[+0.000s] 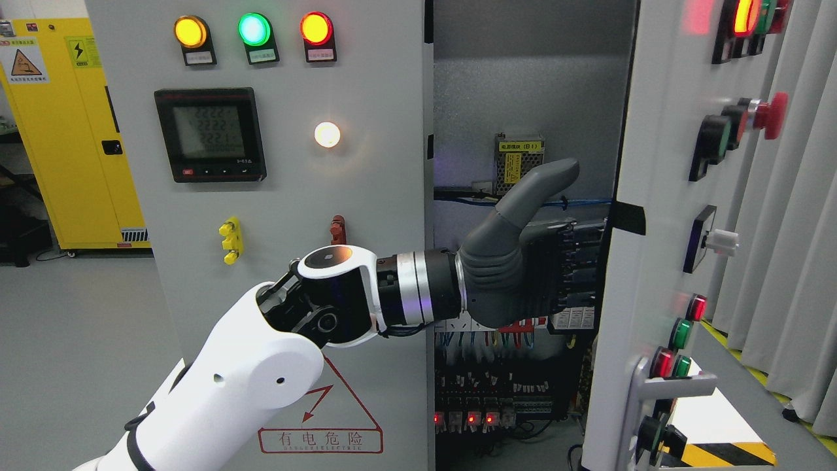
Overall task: Open door with both hands
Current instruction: 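Push the switch-panel door outward with the left hand, swinging it open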
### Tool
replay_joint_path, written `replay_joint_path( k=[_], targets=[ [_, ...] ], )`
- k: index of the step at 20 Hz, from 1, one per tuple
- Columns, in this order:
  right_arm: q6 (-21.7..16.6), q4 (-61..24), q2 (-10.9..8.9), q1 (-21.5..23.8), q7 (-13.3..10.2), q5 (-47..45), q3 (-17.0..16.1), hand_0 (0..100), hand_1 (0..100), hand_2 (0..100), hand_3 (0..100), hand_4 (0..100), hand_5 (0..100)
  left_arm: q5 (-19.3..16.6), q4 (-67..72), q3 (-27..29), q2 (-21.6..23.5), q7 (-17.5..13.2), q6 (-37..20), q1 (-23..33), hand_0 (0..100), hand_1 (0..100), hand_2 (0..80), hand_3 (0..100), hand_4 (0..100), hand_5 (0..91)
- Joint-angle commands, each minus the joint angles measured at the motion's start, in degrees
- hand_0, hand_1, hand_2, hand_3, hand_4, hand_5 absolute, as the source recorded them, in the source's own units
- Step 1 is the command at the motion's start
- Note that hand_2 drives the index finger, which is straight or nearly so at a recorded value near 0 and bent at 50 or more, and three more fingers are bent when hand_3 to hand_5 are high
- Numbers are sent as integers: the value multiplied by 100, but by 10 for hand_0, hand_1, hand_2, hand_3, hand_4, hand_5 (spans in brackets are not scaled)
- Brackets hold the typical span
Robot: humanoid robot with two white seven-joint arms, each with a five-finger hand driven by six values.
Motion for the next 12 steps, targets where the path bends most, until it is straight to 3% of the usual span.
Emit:
replay_joint_path(
  k=[1,12],
  targets=[
    [1,0,149,0,0,-3,0,215,62,0,0,0,0,-21,81,119,-492,7,16,-5,0,0,0,0,9,0],
    [1,9,97,0,0,6,0,215,63,0,0,0,0,-382,784,119,-1511,16,131,-180,0,0,13,29,67,0]
  ],
)
